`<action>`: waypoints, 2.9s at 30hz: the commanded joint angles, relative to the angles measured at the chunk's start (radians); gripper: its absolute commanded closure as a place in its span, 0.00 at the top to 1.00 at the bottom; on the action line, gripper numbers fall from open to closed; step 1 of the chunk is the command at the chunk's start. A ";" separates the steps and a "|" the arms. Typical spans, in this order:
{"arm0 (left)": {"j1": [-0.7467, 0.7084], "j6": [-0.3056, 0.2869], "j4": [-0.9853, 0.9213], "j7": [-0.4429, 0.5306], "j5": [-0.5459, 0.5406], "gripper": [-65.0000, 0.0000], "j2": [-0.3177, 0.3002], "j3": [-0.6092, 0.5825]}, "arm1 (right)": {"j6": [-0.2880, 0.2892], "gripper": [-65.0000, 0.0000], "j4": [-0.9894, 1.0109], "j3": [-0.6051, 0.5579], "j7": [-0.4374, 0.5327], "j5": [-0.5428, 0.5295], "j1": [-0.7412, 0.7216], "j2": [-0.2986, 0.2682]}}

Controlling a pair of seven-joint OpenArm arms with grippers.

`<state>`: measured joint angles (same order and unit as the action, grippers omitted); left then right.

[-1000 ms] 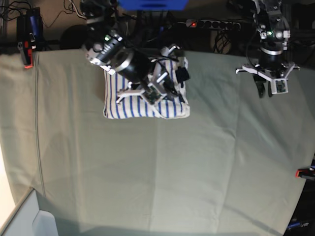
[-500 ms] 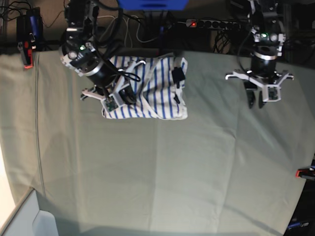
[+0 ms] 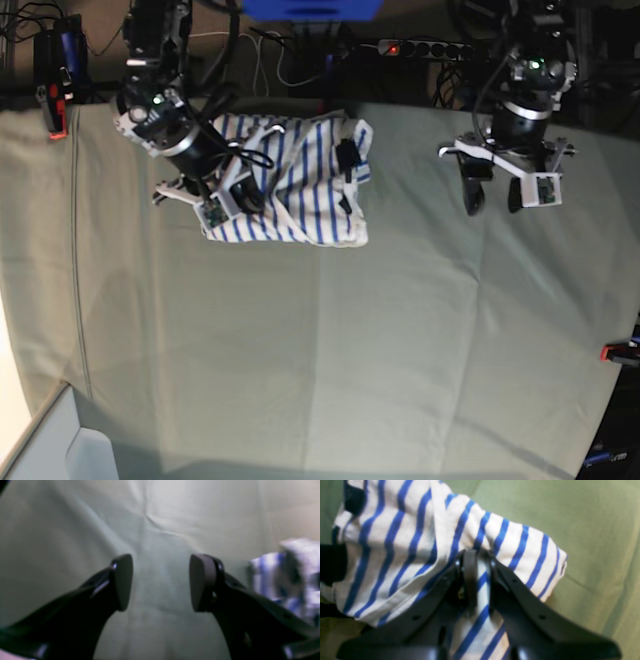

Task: Layout the t-shirt on the table in an organized manner, then fold the t-shirt properly
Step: 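Grasp the folded bundle edge with the left gripper and pull it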

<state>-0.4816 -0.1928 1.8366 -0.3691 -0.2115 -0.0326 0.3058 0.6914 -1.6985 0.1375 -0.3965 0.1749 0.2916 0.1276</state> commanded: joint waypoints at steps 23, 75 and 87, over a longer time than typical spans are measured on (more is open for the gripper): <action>0.031 0.002 0.004 -0.399 -0.655 0.96 -0.132 -0.056 | 0.001 0.09 -0.236 -0.002 0.014 -0.018 0.053 0.005; 0.312 0.003 -0.390 -0.387 -0.653 0.57 -0.109 -0.406 | 0.001 0.26 -0.239 -0.003 0.011 -0.016 0.111 0.004; 0.370 0.003 -0.553 -0.387 -0.662 0.00 -0.089 -0.408 | 0.001 0.26 -0.239 -0.008 0.011 -0.016 0.113 0.004</action>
<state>-0.1165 -0.1986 1.2755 -0.7528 -0.8806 -0.1215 -0.1009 0.6914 -1.9179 0.1318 -0.4080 0.1753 0.4080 0.1284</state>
